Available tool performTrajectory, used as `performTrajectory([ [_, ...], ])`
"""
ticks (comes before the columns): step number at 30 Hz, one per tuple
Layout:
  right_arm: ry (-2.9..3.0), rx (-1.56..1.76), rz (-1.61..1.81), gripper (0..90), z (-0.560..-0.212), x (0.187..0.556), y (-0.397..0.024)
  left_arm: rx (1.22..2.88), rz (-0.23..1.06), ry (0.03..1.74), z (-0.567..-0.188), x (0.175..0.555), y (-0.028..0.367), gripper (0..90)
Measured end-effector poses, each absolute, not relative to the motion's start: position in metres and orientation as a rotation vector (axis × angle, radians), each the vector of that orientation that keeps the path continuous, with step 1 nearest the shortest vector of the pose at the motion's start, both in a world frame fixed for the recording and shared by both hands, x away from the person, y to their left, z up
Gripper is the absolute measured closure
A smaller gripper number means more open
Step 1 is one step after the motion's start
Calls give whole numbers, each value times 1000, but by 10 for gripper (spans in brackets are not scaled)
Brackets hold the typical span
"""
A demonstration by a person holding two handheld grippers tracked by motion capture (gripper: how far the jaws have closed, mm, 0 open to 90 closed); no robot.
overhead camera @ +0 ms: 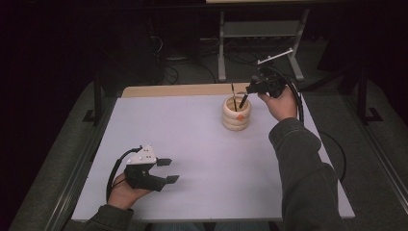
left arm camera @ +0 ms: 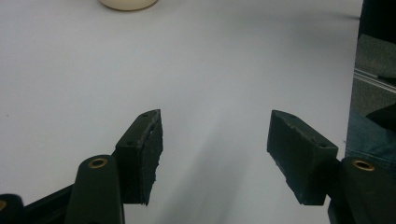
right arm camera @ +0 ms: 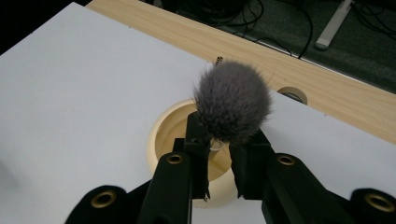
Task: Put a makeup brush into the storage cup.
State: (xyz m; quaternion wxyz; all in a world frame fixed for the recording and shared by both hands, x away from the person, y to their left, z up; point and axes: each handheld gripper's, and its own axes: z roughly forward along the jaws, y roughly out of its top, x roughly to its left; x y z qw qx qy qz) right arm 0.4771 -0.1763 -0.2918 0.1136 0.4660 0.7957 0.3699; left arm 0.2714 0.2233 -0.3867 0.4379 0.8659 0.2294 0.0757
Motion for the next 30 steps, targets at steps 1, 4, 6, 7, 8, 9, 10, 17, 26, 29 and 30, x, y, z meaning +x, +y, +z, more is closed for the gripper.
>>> performTrajectory([
  [1, 2330, 1373, 1085, 765, -293, 477, -177, 2154, 189, 570, -387, 271, 223, 355],
  [4, 2326, 1381, 1089, 765, -296, 478, -178, 2156, 186, 574, -387, 271, 223, 355],
  [6, 2322, 1387, 1094, 765, -297, 478, -179, 2155, 186, 575, -387, 271, 223, 355],
  [7, 2322, 1387, 1094, 765, -297, 478, -179, 2155, 186, 575, -387, 271, 223, 355],
  [8, 2321, 1389, 1095, 765, -298, 478, -179, 2157, 187, 572, -387, 271, 223, 355],
  [9, 2321, 1393, 1096, 765, -299, 478, -179, 2157, 188, 572, -387, 271, 223, 354],
  [10, 2320, 1391, 1092, 765, -300, 478, -179, 2157, 188, 572, -387, 271, 223, 354],
  [17, 2324, 1390, 1086, 765, -307, 480, -177, 2158, 187, 576, -387, 271, 223, 351],
  [26, 2324, 1415, 1089, 764, -313, 480, -174, 2160, 188, 575, -386, 271, 223, 351],
  [29, 2323, 1414, 1090, 764, -314, 480, -173, 2161, 186, 574, -386, 271, 223, 350],
  [30, 2324, 1415, 1090, 764, -314, 480, -173, 2163, 187, 574, -386, 271, 223, 351],
])
